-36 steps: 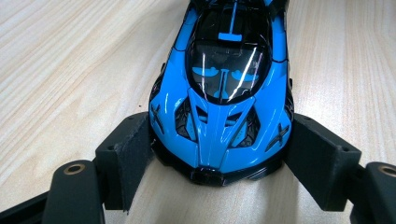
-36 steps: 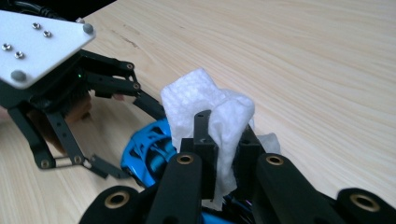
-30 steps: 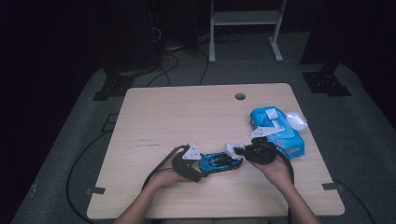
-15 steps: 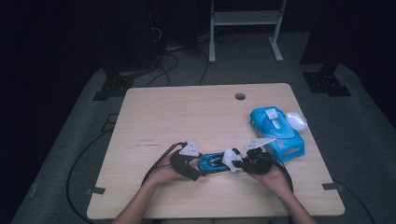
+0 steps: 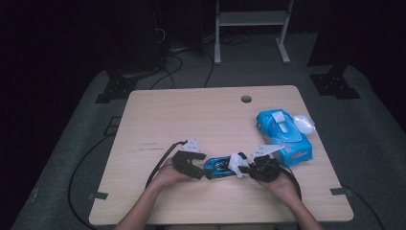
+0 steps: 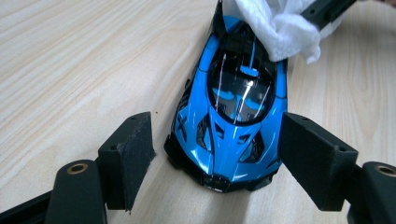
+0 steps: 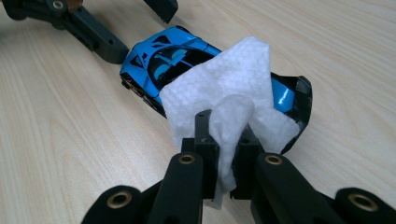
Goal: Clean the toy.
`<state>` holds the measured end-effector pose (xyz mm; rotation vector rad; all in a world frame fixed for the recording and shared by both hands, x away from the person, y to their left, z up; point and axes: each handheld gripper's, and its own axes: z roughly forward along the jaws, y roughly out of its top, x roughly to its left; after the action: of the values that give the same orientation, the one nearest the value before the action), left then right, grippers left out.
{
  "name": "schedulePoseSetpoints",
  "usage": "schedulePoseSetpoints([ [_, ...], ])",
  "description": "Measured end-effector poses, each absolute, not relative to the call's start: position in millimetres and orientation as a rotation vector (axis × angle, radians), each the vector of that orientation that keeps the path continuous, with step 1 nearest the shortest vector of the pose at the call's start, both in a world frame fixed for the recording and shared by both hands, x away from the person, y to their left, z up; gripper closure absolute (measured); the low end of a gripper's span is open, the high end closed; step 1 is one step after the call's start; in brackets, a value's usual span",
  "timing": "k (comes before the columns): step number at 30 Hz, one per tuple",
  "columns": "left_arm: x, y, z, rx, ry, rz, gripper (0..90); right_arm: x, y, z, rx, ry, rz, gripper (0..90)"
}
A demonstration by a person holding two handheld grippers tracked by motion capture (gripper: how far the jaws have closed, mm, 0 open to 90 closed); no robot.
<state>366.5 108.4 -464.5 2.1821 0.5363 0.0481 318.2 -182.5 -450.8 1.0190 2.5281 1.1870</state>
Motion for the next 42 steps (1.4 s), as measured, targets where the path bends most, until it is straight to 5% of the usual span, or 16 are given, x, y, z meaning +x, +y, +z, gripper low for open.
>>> schedulePoseSetpoints([
  [42,363,102,-468,2.187,0.567,0.008,32.2,303,-189,-456,0.975,2.549,1.212,84.2],
])
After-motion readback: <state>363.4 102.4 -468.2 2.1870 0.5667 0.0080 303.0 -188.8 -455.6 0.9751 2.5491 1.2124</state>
